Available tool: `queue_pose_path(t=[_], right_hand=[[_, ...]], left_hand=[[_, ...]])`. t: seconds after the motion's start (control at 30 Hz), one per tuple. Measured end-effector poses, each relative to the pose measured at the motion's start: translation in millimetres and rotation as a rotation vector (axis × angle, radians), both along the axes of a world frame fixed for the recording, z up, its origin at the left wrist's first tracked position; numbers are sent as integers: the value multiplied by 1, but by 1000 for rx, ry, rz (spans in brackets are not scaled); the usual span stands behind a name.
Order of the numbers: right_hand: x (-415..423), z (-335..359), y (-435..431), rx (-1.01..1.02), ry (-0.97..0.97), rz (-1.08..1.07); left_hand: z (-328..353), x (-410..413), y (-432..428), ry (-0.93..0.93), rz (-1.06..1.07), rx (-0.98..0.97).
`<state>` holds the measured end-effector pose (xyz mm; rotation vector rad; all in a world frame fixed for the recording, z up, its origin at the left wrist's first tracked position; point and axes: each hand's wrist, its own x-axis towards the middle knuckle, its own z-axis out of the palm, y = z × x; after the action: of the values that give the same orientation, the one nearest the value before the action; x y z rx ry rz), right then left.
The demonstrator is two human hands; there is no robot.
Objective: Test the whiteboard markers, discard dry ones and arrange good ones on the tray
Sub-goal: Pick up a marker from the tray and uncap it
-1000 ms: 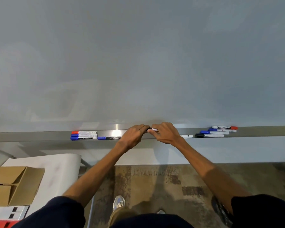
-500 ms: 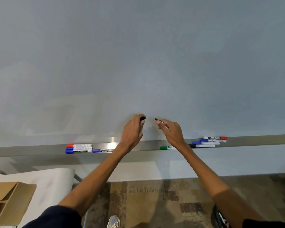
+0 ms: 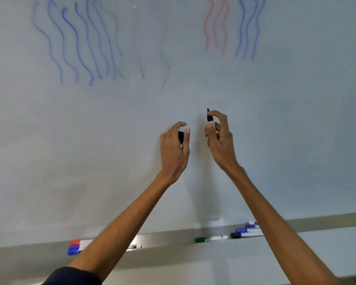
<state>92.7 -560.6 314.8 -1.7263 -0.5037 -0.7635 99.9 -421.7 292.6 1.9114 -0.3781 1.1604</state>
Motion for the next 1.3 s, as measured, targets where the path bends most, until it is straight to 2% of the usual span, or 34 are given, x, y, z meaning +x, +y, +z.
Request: queue_pose_path(t=[0.13, 0.23, 0.33, 0.53, 0.77, 0.93, 1.17, 1.3], right_hand=[[4, 48, -2, 66, -54, 72], [5, 81, -3, 167, -50, 162], [1, 113, -6, 211, -94, 269], [-4, 170, -3, 138, -168, 311], [3, 215, 17, 217, -217, 298], [17, 231, 30, 379, -245, 260], [37, 232, 40, 258, -360, 91], [40, 224, 37, 256, -367, 82]], left_hand=[[44, 12, -9, -174, 19, 69], [75, 25, -10, -287, 149, 142], [110, 34, -6, -343, 209, 165], [181, 46, 6, -409, 256, 203], [265, 58, 45, -449, 427, 348], [279, 64, 60, -419, 507, 412], [279, 66, 69, -402, 558, 463], [278, 67, 70, -397, 572, 471]])
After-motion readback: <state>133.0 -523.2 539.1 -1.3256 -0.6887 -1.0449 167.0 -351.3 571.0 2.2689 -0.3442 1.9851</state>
